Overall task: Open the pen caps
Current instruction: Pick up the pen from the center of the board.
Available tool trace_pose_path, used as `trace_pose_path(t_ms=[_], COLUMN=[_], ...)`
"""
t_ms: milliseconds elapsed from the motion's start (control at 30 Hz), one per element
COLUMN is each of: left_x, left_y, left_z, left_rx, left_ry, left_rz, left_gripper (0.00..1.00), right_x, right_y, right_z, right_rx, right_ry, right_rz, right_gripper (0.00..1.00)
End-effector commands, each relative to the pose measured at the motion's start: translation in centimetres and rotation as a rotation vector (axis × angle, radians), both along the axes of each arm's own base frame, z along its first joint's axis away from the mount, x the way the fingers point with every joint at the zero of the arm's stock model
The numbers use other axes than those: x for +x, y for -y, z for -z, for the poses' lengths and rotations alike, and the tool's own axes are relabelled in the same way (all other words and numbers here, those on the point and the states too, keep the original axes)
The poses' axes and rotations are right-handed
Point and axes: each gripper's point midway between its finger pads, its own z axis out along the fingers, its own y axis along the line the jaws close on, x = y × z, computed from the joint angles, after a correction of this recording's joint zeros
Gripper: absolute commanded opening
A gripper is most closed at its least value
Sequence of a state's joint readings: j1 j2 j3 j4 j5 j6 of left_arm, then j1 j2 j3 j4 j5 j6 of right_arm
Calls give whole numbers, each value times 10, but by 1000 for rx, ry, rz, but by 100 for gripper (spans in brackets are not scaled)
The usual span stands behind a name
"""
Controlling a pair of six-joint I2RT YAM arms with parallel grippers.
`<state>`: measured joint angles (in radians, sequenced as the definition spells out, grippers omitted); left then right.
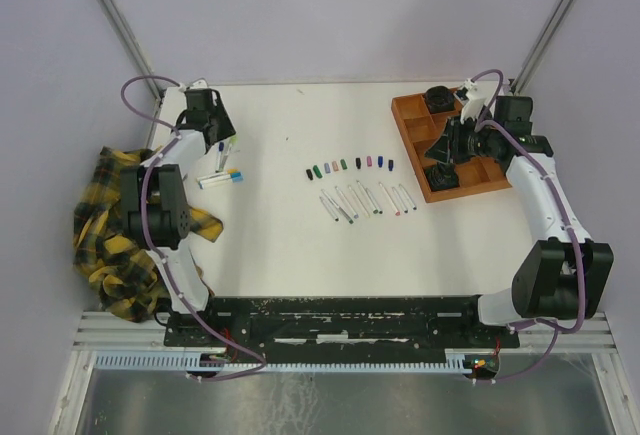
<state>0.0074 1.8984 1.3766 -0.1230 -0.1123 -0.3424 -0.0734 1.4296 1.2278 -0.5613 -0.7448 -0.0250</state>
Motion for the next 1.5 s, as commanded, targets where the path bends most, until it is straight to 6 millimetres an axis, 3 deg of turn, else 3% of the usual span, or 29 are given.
trace_pose_path(t_ms=[0, 433, 600, 1033, 1300, 1467], left_x=[-3, -3, -4, -9, -13, -14], left_y=[-21, -39, -35, -36, -39, -42], left_z=[18, 56, 65, 83, 89, 91], left_rx=[129, 176, 147, 149, 156, 163], left_ry=[-128, -303, -319, -377, -406, -417], left_rz=[53, 135, 166, 171, 158, 149], left_gripper=[52, 39, 38, 27, 26, 13], right_x=[2, 2, 2, 2, 1, 0], right_y=[-6, -9, -9, -10, -10, -11], right_z=[-7, -3, -3, -3, -5, -6], right_rx=[0, -4, -4, 0, 4, 8], right_ry=[41, 29, 27, 25, 29, 31], right_rz=[-33, -41, -42, -45, -46, -49], right_gripper=[30, 30, 30, 30, 30, 30])
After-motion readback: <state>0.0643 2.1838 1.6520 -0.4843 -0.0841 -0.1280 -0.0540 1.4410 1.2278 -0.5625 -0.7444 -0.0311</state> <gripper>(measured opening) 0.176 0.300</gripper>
